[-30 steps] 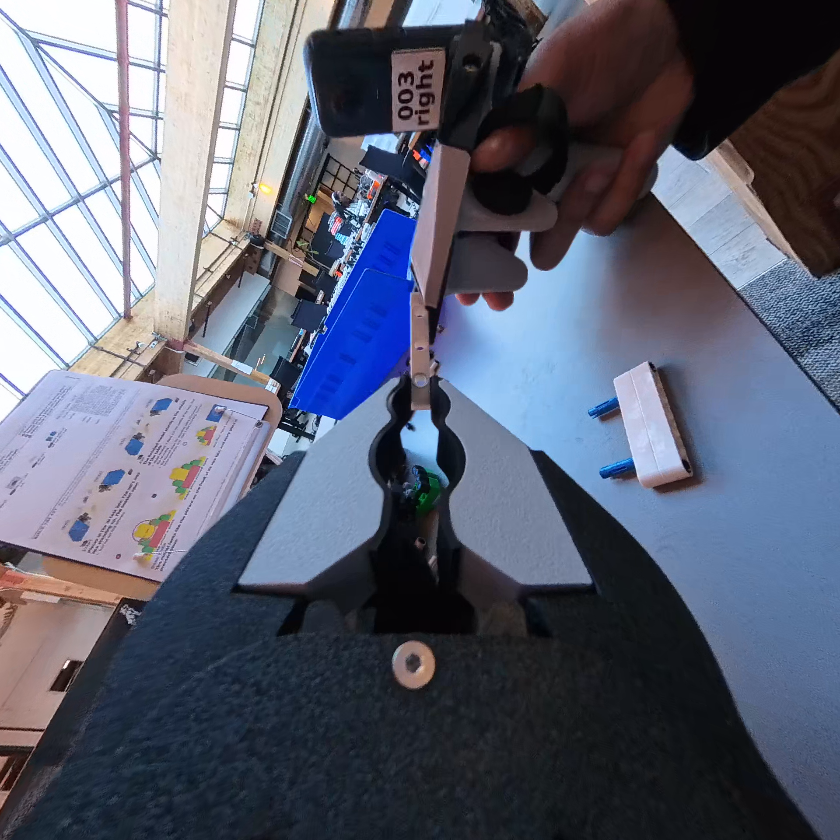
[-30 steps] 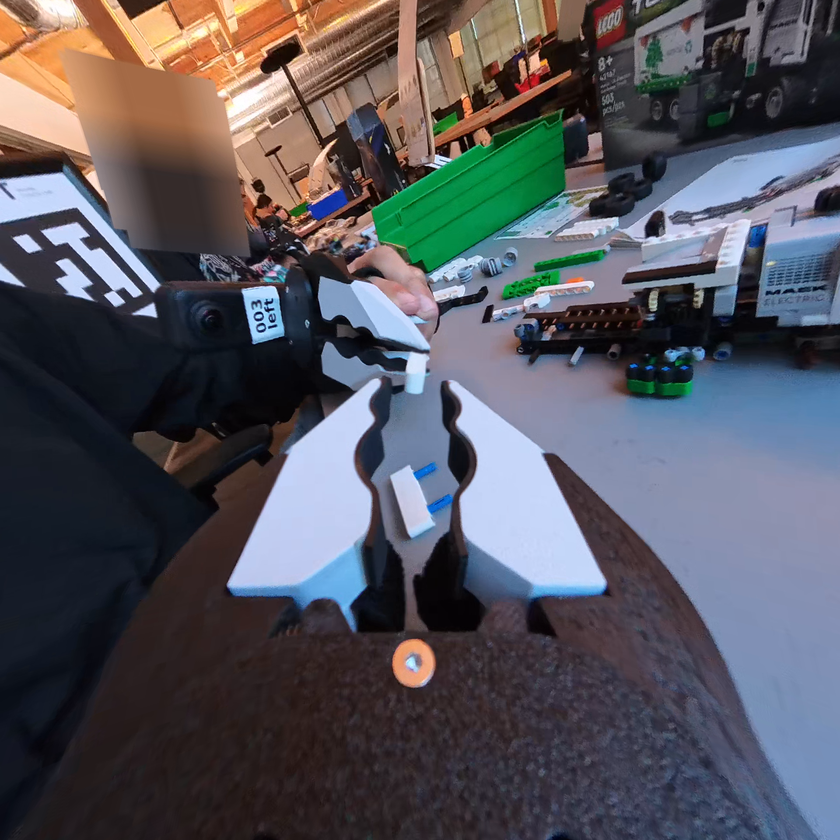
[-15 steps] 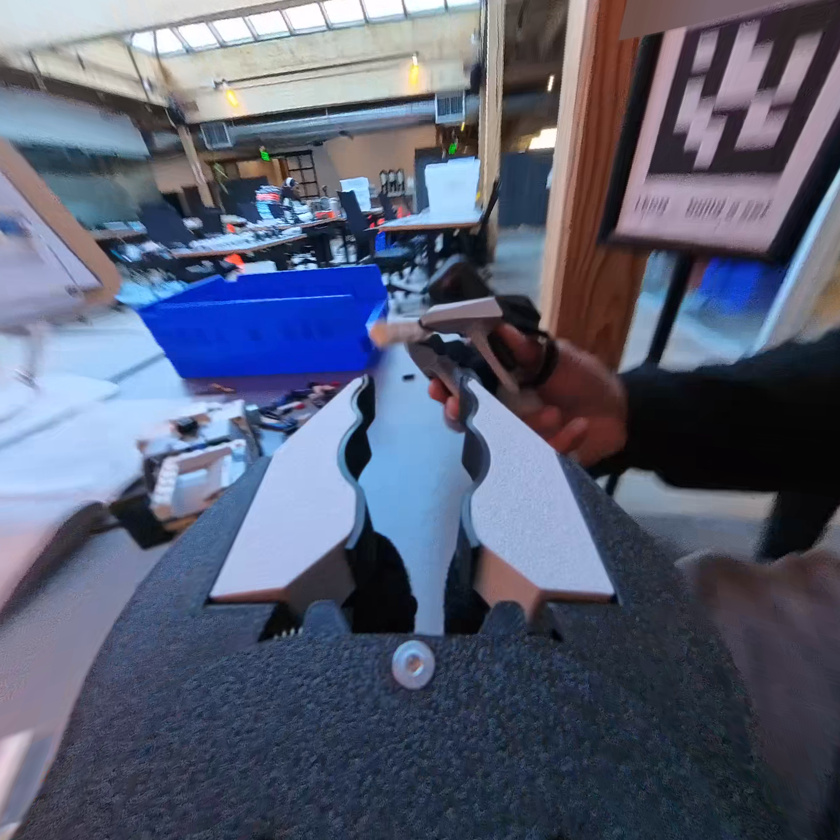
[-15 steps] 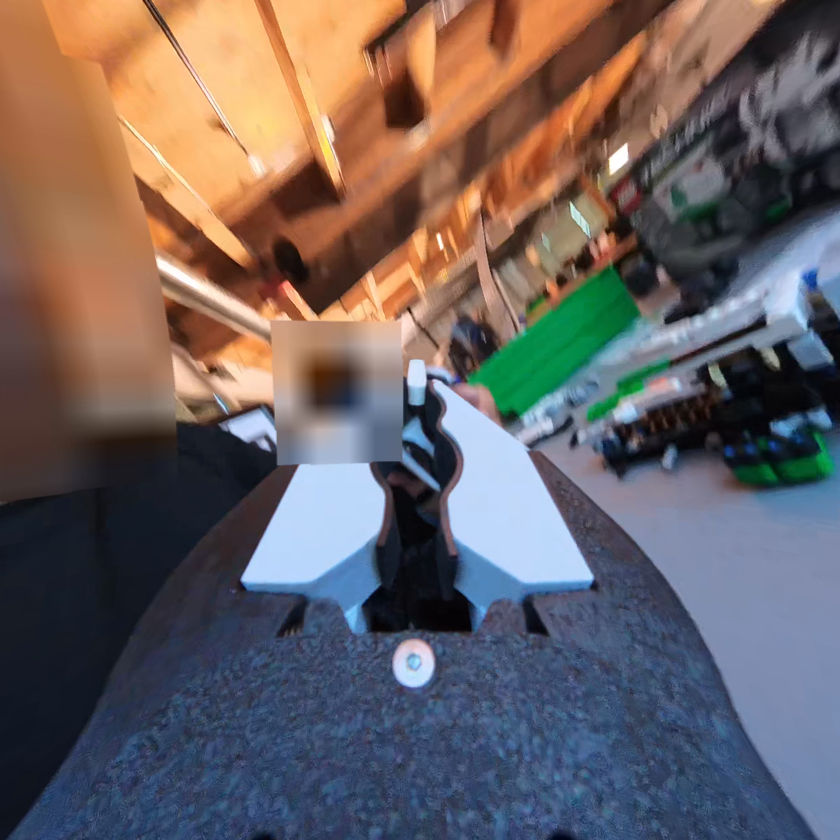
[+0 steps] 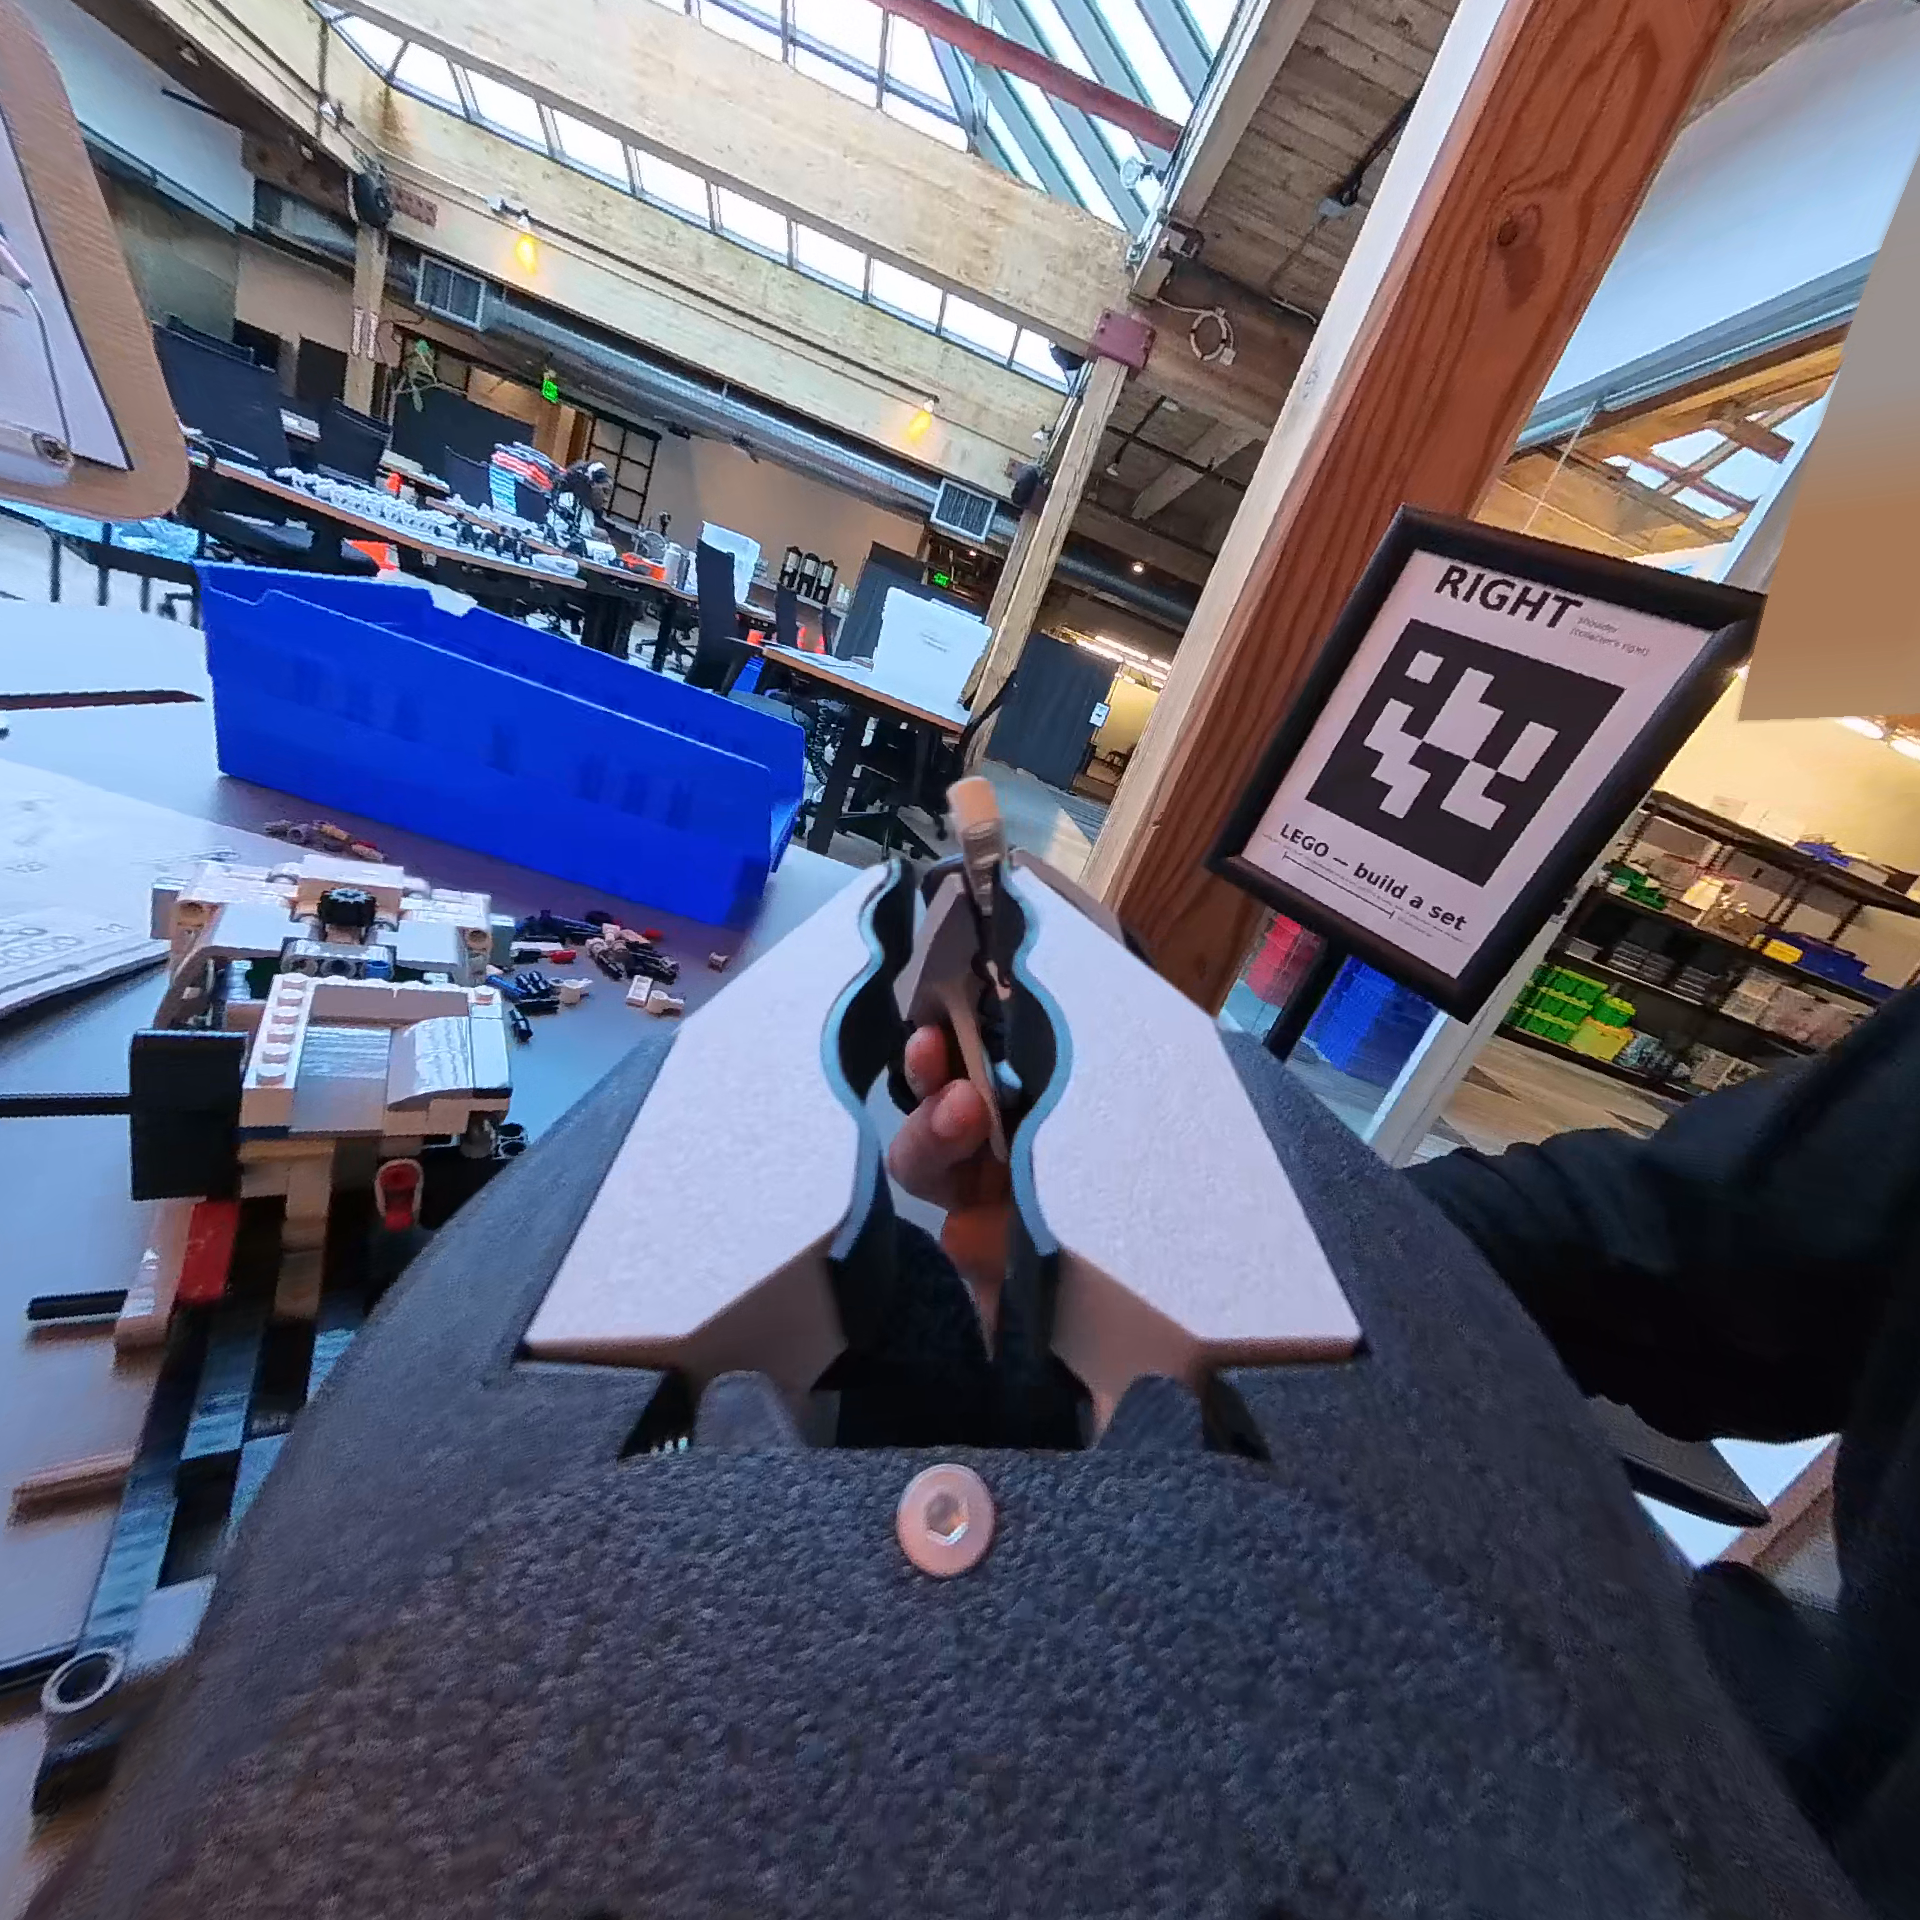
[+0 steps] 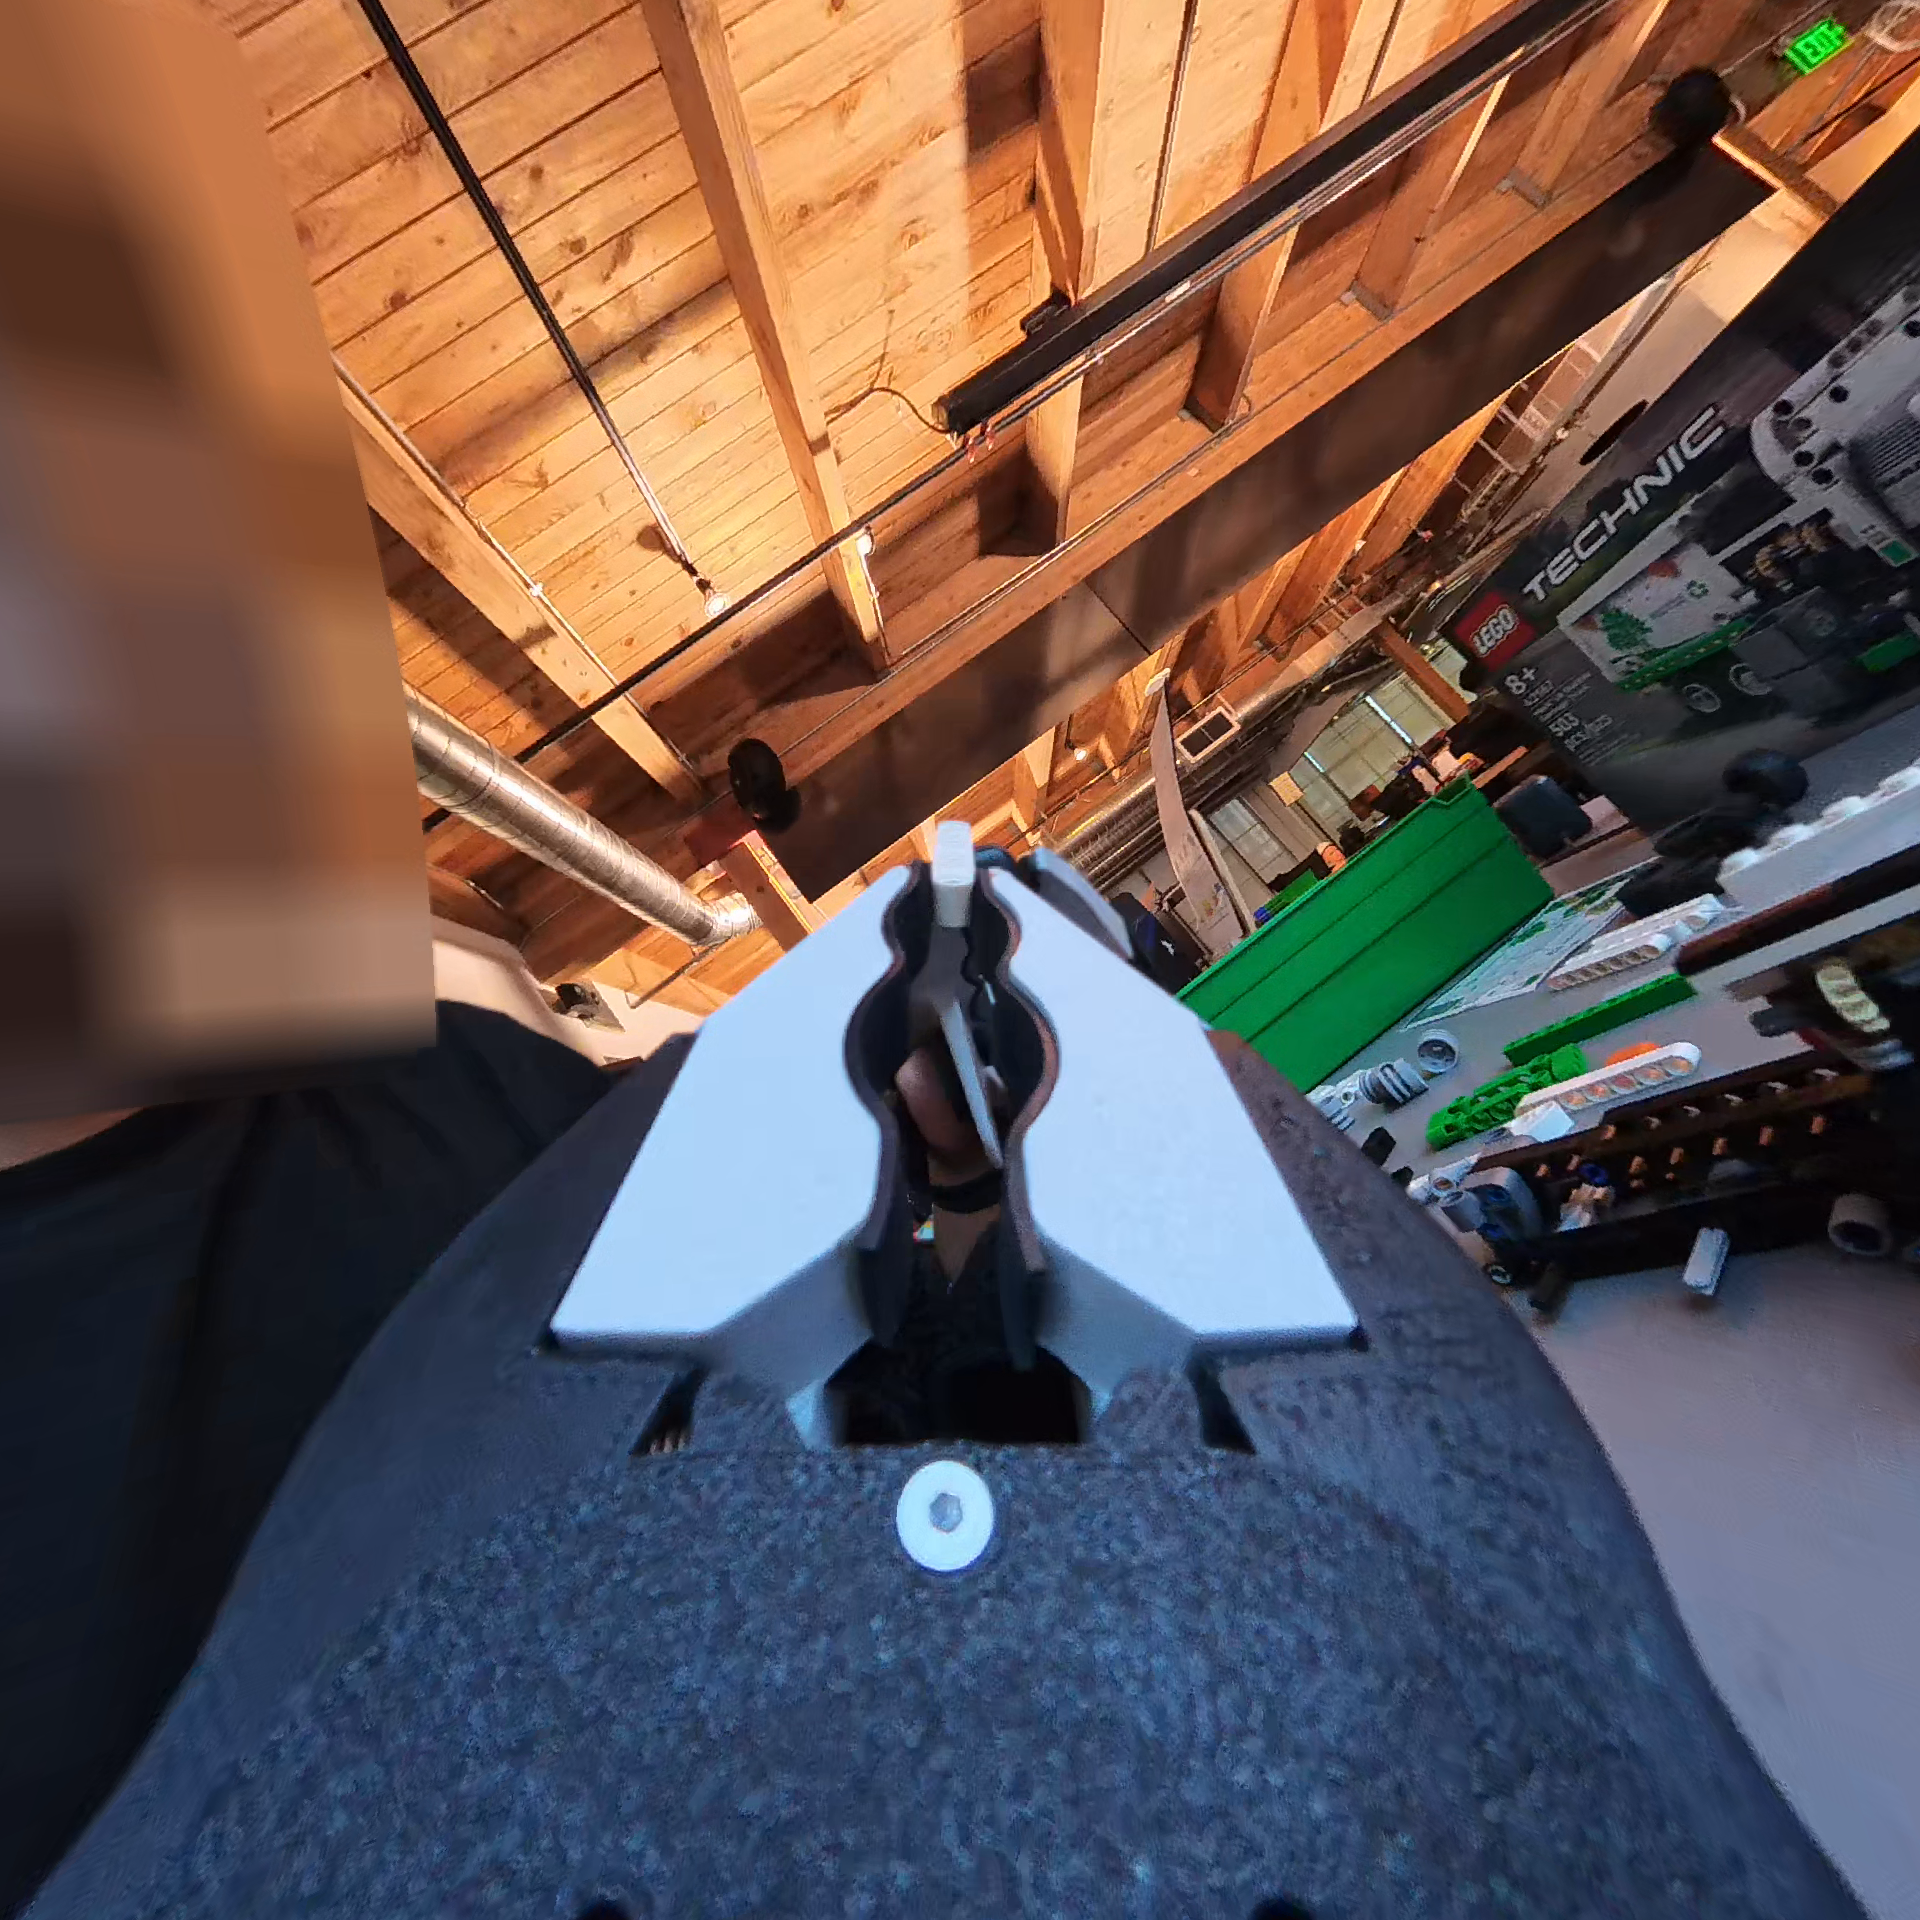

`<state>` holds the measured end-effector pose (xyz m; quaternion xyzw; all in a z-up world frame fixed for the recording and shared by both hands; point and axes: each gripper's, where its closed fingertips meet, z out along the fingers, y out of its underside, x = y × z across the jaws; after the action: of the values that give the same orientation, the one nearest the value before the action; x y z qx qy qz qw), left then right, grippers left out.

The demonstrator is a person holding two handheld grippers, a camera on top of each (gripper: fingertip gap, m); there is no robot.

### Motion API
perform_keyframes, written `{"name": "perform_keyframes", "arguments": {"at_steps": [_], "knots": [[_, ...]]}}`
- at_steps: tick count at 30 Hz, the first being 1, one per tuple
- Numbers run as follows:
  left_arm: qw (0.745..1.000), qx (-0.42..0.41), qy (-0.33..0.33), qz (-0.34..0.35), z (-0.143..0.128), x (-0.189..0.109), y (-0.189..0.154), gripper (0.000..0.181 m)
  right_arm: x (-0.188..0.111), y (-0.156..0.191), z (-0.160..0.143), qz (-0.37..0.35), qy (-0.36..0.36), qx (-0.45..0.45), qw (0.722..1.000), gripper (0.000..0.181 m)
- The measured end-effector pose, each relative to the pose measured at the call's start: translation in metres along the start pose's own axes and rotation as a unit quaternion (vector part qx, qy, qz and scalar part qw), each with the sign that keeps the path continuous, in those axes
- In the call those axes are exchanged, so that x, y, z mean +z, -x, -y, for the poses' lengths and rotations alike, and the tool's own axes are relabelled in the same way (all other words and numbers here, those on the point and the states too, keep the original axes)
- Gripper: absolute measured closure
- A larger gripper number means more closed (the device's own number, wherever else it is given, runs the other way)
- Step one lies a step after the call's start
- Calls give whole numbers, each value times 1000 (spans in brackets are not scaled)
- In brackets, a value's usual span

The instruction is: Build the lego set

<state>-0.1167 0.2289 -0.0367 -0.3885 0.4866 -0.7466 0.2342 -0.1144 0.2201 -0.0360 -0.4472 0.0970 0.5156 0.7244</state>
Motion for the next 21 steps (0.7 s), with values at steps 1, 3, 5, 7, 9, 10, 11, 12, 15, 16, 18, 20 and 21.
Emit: {"name": "perform_keyframes", "arguments": {"at_steps": [1, 3, 5, 7, 9, 10, 11, 12, 15, 16, 18, 20, 21], "knots": [[1000, 4, 0, 2, 0, 1, -1, 174, 0, -1, 1, -2, -3, 4, 1000, 175], [1000, 6, -3, 3, 1, 2, -2, 178, 0, -3, 2, -5, -5, 10, 1000, 175], [1000, 5, 0, -2, 0, 2, -4, 178, -2, -1, 0, -4, -2, 7, 1000, 175], [1000, 9, 0, -2, 0, 1, -5, 178, -2, -1, -1, -7, 4, 8, 1000, 175], [1000, 23, 1, 0, -1, 0, -5, 177, -1, -1, -4, -11, 12, 6, 1000, 175], [999, 34, 7, 0, -2, 0, -5, 177, -2, -1, -5, -12, 12, 9, 1000, 175], [999, 44, 14, 1, -4, 0, -4, 174, -2, -2, -5, -15, 15, 10, 1000, 175], [999, 48, 18, 1, -6, 0, -3, 169, -2, -2, -5, -19, 13, 2, 1000, 175], [1000, 29, 8, 2, -5, 1, -4, 168, 0, -1, -4, -33, 3, -37, 999, 174], [1000, 23, 3, 3, -5, 3, -4, 168, 0, -1, -5, -34, 3, -45, 998, 175], [1000, 9, -4, -1, -4, 5, -5, 173, 2, -1, -7, -39, 9, -57, 998, 175], [1000, -8, -14, -5, -1, 5, -5, 174, 3, -2, -8, -44, 14, -57, 997, 175], [999, -25, -20, -11, 0, 5, -5, 174, 4, -3, -11, -44, 22, -58, 997, 175]]}}
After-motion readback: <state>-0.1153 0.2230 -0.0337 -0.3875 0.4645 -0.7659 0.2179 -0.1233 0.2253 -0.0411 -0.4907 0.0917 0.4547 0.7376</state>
